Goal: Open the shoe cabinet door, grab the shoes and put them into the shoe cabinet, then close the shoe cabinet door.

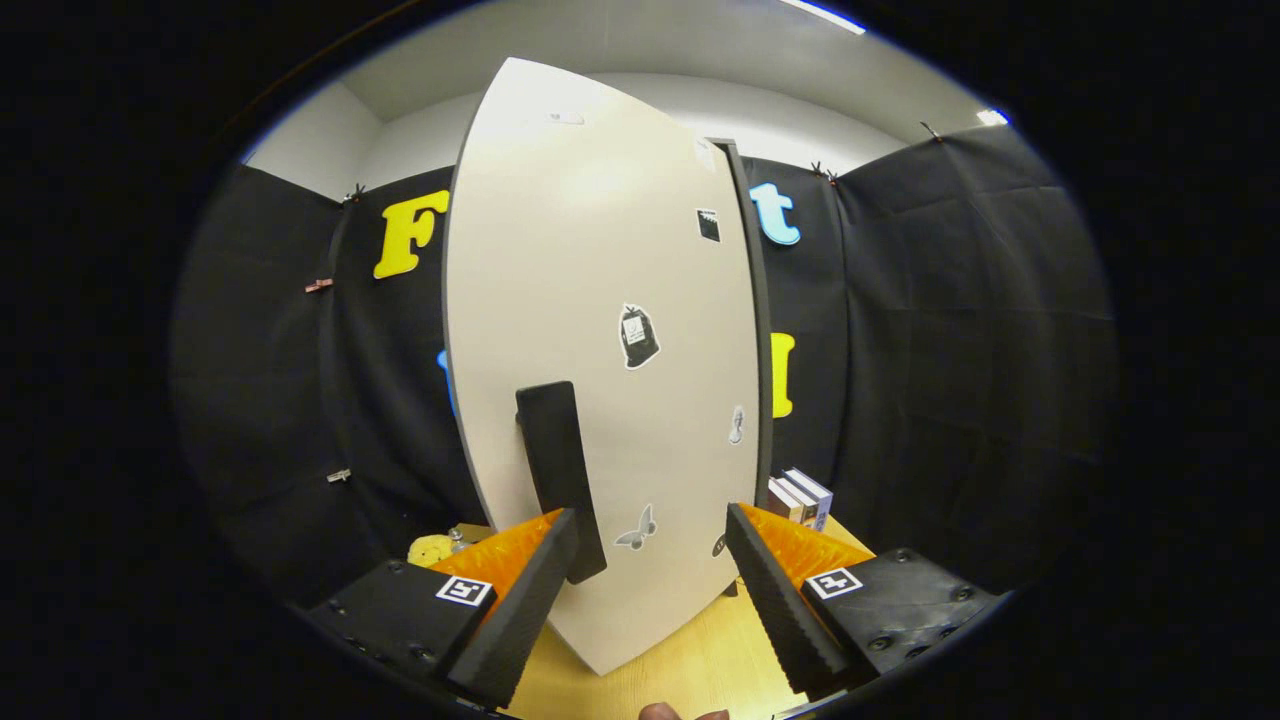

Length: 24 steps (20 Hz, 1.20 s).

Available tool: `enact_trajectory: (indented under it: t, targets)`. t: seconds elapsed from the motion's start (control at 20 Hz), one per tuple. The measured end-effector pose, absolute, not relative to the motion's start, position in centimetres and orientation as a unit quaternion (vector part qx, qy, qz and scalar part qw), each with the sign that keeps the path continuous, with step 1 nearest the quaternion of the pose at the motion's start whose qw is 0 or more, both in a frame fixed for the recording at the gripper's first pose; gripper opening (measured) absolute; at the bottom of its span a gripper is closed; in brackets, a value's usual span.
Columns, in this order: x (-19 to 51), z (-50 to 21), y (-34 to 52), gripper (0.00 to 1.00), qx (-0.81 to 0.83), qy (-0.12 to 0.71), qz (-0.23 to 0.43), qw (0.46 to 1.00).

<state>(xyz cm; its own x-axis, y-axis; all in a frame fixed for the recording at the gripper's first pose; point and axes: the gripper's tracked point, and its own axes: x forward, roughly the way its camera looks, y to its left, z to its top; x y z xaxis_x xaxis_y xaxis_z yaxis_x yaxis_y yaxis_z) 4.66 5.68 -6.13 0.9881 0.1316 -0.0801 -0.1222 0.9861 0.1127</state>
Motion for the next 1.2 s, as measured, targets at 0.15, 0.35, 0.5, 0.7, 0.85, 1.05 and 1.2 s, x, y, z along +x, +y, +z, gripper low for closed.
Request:
enact_trajectory:
  t: [0.15,0.35,0.5,0.7,0.85,1.05,1.2]
  targets:
    - [4.8,-5.7,7.5,0.98,0.048,0.037,0.08,0.995]
    - [5.1,-4.6,8.4,0.98,0.029,0.011,0.083,0.996]
    - [5.2,-4.6,8.2,0.96,0.008,0.006,0.07,0.997]
    - [5.0,-4.7,8.6,0.96,0.007,0.002,0.068,0.998]
    - [5.0,-4.4,9.1,0.96,0.001,0.0,0.072,0.997]
    - [4.8,-3.8,9.8,0.96,-0.003,-0.008,0.075,0.997]
    - [4.6,-3.7,10.1,0.96,-0.002,-0.007,0.072,0.997]
